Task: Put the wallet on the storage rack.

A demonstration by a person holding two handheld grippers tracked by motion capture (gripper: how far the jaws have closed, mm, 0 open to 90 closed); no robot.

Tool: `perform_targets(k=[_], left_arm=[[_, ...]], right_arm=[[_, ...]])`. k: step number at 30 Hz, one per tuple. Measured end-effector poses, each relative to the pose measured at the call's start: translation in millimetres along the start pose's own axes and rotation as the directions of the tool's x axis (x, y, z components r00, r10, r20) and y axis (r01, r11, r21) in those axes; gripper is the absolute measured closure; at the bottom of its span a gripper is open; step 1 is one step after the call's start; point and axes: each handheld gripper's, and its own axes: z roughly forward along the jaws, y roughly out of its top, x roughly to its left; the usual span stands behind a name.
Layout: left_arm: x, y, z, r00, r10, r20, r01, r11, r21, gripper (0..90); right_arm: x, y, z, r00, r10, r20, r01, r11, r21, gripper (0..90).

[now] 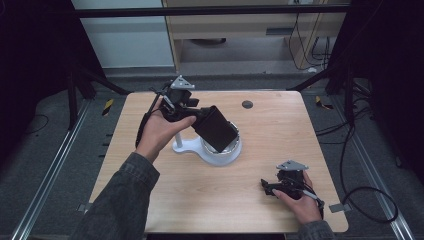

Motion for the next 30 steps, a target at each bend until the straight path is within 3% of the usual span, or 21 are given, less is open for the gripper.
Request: perform_targets(k=[5,19,30], left_arm=[[2.3,-0.9,-17.5,0.9999,-0.010,0.002,0.010,0.9998,-0.017,45.8],[-13.5,-22.1,-47.7,0.9978,0.066,0.003,-0.066,0.9973,-0.032,35.8],[-25.5,-44.7,-43.7,0.9969,0.078,0.002,-0.078,0.9969,-0.008,22.5]], right_arm=[[0.1,-0.2,0.5,1.0000,0.000,-0.001,0.000,1.000,-0.004,3.6],[0.3,-0.3,0.4,1.0000,0.000,-0.001,0.000,1.000,-0.003,3.6],[0.5,-0.3,0.4,1.0000,0.001,-0.001,-0.001,1.000,-0.003,3.5]])
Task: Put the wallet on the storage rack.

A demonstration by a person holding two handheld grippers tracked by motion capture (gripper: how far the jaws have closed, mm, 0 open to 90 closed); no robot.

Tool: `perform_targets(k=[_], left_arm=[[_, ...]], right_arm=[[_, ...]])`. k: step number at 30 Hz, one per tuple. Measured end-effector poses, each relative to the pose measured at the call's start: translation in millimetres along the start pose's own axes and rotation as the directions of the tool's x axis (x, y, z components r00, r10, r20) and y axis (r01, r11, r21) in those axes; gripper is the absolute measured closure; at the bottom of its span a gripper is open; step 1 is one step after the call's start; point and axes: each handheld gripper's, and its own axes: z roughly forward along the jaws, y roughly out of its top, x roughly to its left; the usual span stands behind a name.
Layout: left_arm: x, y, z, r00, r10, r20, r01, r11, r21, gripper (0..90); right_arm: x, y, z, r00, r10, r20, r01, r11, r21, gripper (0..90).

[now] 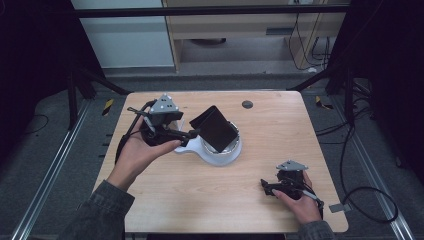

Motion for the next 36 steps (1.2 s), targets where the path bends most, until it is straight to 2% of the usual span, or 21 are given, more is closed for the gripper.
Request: perform_targets(k=[12,17,22,24,28,33,36], left_arm=[[-6.9,-41.7,7.4,0.9993,-0.035,0.013,0.035,0.9992,0.018,16.2],[-10.9,-64.9,8.0,0.9995,-0.031,0.011,0.030,0.9985,0.046,13.6],[-13.8,-93.4,12.7,0.9990,-0.037,0.026,0.035,0.9965,0.076,10.1],[-12.6,-104.4,15.4,0.9988,-0.041,0.026,0.039,0.9948,0.094,9.2],[-8.1,-123.1,20.1,0.9968,-0.076,0.024,0.073,0.9918,0.105,8.5],[-2.4,-145.9,27.7,0.9959,-0.090,0.004,0.089,0.9865,0.138,7.3],[1.5,-161.5,33.4,0.9955,-0.092,-0.023,0.094,0.9822,0.163,7.0]], right_arm=[[0.9,-0.1,-0.3,1.0000,0.000,0.007,0.000,1.000,0.001,3.3],[1.5,-0.4,-0.5,0.9999,0.003,0.011,-0.003,1.000,0.000,3.3],[1.5,-0.4,-0.5,0.9999,0.003,0.011,-0.003,1.000,0.000,3.3],[1.5,-0.4,-0.5,0.9999,0.003,0.011,-0.003,1.000,0.000,3.3],[1.6,-0.4,-0.5,0.9999,0.004,0.011,-0.004,1.000,0.000,3.3],[1.7,-0.5,-0.6,0.9999,0.005,0.012,-0.005,1.000,0.000,3.3],[1.7,-0.5,-0.5,0.9999,0.005,0.012,-0.005,1.000,0.000,3.3]])
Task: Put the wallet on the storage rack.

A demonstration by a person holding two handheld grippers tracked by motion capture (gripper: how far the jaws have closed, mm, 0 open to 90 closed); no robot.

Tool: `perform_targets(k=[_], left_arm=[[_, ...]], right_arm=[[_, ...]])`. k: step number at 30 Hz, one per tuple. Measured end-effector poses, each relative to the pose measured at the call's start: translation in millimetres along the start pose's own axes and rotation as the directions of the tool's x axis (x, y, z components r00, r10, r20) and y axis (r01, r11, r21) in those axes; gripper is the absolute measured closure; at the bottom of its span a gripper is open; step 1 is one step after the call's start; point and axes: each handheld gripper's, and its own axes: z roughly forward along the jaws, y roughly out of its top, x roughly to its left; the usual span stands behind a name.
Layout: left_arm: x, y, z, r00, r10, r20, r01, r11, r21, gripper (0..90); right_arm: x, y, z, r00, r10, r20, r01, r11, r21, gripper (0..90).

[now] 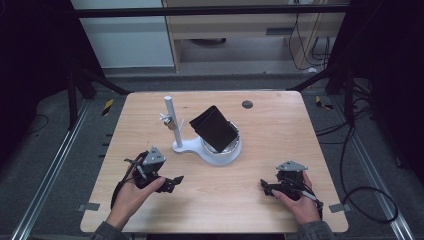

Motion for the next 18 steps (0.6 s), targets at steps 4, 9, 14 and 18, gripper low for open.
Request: perform_targets(k=[4,9,14,18], left_arm=[[8.0,-18.4,10.1,0.9993,-0.015,-0.035,0.016,0.9993,0.034,7.0],[22.1,-36.0,17.2,0.9931,-0.087,-0.078,0.088,0.9960,0.011,7.0],[36.2,-53.8,24.9,0.9816,-0.145,-0.125,0.147,0.9891,0.006,7.0],[45.8,-65.6,27.6,0.9717,-0.167,-0.167,0.171,0.9851,0.012,7.0]], right_arm=[[0.0,0.0,0.0,1.0000,0.000,0.000,0.000,1.000,0.000,3.3],[0.0,0.0,0.0,1.0000,0.000,0.000,0.000,1.000,0.000,3.3],[0.2,-0.1,0.1,1.0000,0.000,0.002,0.000,1.000,-0.001,3.3],[0.4,-0.2,0.1,1.0000,0.001,0.002,-0.001,1.000,-0.001,3.3]])
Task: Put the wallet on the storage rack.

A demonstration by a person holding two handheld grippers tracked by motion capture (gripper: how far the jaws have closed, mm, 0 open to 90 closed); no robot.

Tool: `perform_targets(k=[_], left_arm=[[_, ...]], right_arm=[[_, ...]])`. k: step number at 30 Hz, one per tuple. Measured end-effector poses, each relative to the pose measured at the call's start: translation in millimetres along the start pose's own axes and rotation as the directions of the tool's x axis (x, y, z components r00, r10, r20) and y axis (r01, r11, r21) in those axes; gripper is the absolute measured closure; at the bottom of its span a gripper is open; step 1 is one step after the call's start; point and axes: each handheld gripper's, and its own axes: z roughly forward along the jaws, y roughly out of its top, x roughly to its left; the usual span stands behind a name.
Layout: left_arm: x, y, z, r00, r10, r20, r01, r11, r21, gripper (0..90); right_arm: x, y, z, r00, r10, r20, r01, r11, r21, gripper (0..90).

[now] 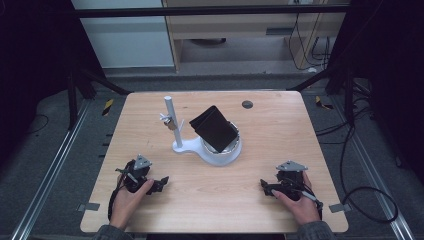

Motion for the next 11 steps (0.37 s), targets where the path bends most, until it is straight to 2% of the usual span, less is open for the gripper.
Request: perform_targets(k=[4,7,11], left_arm=[[6.9,-4.5,3.3,0.9992,0.003,-0.040,-0.003,0.9999,0.014,6.9],[11.8,-7.0,6.3,0.9993,-0.012,-0.034,0.012,0.9999,-0.009,1.8],[12.9,-6.8,6.5,0.9995,-0.009,-0.031,0.009,0.9999,-0.005,1.0]], right_arm=[[0.5,-0.1,-0.2,1.0000,0.002,0.000,-0.002,1.000,0.001,3.3],[0.8,-0.5,-0.6,1.0000,-0.001,-0.002,0.001,1.000,0.000,3.3],[1.6,-0.9,-1.0,1.0000,0.002,-0.003,-0.002,1.000,0.001,3.3]])
